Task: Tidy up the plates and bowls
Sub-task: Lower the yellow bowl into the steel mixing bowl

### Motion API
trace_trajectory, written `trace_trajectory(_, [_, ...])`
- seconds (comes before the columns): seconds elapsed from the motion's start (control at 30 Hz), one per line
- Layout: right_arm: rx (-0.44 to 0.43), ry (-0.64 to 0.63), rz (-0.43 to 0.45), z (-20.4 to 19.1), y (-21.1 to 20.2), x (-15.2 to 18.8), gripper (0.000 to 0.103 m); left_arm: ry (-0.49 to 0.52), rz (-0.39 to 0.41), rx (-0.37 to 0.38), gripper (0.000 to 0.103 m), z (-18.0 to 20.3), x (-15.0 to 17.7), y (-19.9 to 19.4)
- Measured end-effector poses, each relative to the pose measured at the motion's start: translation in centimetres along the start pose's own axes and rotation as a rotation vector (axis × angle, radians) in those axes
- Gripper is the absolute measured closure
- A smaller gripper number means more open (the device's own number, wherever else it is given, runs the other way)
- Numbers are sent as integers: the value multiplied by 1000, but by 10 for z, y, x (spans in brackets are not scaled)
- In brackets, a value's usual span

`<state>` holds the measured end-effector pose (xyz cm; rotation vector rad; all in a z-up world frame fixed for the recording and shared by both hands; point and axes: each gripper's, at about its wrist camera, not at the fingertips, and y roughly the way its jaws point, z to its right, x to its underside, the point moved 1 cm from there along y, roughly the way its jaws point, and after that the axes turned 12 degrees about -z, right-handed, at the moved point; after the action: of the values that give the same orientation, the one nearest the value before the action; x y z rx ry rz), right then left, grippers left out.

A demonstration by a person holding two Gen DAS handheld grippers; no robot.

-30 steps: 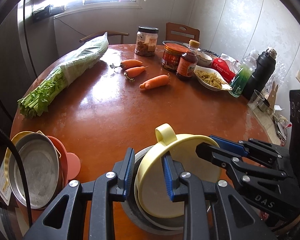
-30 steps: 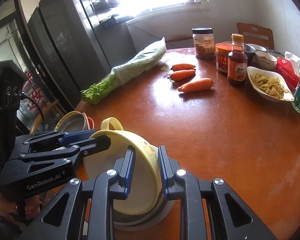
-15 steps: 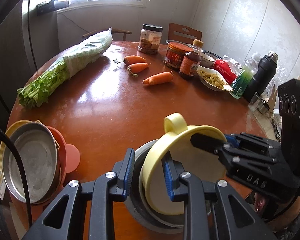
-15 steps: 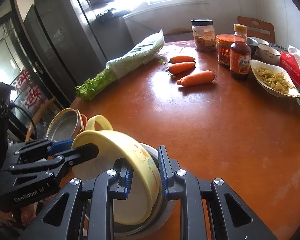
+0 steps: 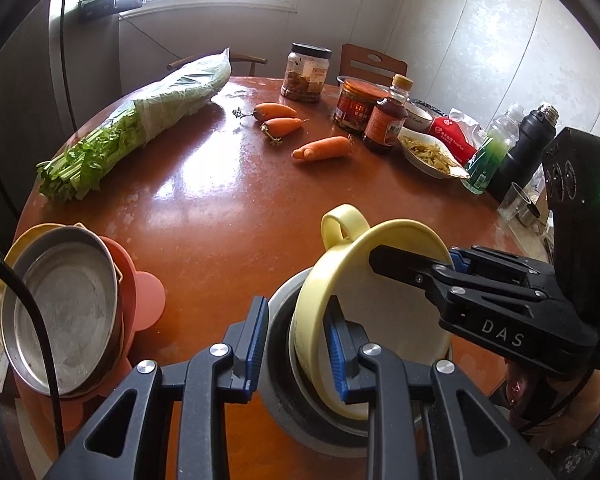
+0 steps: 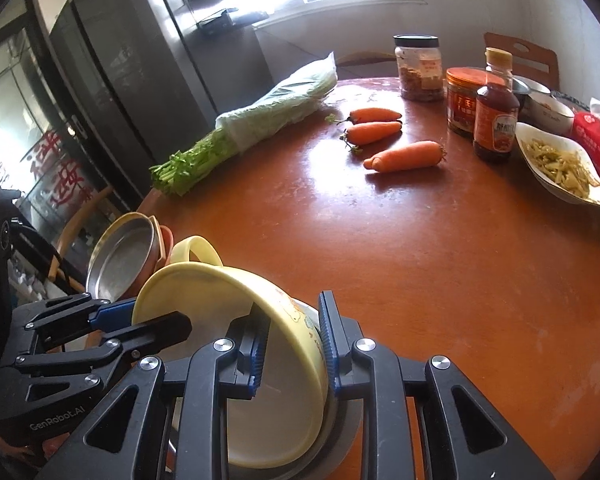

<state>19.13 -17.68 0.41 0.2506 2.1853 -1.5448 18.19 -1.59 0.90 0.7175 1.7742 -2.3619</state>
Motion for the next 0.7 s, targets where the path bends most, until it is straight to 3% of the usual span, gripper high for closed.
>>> trace_trajectory(0.23, [-4, -14, -10, -2, -1, 4, 70, -23, 3, 3, 73, -3, 8, -2])
trace_trajectory(0.37, [-17, -19, -1, -5, -5, 8, 58, -26, 13, -11, 70, -3, 14, -5])
trace_trajectory(0.53, [4, -30, 26, -7, -16, 14, 55, -36, 26, -23, 64, -1, 22, -10])
trace_trajectory(0.7, [18, -22, 66, -5, -33, 17, 43, -39, 39, -39, 62, 3, 26, -17])
